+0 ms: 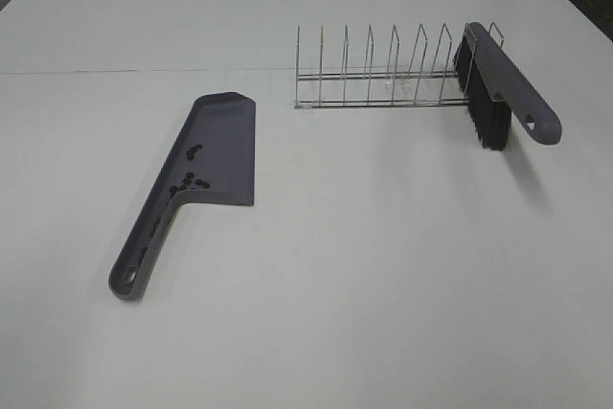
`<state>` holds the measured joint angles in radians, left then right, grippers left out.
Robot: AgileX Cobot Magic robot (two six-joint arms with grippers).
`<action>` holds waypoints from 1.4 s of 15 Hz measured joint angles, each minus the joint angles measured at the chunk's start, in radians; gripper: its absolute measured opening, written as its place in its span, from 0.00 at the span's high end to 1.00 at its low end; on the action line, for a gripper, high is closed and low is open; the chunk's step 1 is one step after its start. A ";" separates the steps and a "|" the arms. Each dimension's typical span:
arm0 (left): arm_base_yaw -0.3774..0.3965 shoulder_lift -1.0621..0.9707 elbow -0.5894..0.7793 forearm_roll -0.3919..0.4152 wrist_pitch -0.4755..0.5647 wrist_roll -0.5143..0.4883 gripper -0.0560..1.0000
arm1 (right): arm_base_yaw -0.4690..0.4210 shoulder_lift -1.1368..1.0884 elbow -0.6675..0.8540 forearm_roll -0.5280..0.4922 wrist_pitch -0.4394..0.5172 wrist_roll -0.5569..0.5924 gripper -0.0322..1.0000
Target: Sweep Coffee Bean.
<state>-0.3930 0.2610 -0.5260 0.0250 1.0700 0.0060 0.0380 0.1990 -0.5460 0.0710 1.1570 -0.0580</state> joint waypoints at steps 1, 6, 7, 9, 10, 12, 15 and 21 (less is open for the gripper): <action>0.000 -0.034 0.004 -0.018 -0.025 0.020 0.27 | 0.000 -0.055 0.001 0.009 -0.001 -0.039 0.19; 0.000 -0.049 0.026 -0.096 -0.022 0.135 0.27 | 0.000 -0.145 0.031 0.074 -0.058 -0.112 0.19; 0.000 -0.049 0.026 -0.098 -0.021 0.140 0.27 | 0.000 -0.145 0.038 0.079 -0.070 -0.112 0.19; 0.000 -0.049 0.026 -0.100 -0.021 0.143 0.27 | 0.000 -0.145 0.039 0.081 -0.074 -0.112 0.19; 0.000 -0.049 0.026 -0.100 -0.021 0.143 0.27 | 0.000 -0.145 0.039 0.081 -0.076 -0.112 0.19; 0.000 -0.049 0.026 -0.104 -0.021 0.145 0.27 | 0.000 -0.145 0.039 0.081 -0.076 -0.112 0.19; 0.000 -0.049 0.026 -0.104 -0.021 0.145 0.27 | 0.000 -0.145 0.039 0.081 -0.076 -0.112 0.19; 0.000 -0.049 0.026 -0.104 -0.021 0.145 0.27 | 0.000 -0.145 0.039 0.081 -0.076 -0.112 0.19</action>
<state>-0.3930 0.2120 -0.5000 -0.0790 1.0490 0.1510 0.0380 0.0540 -0.5070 0.1520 1.0810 -0.1700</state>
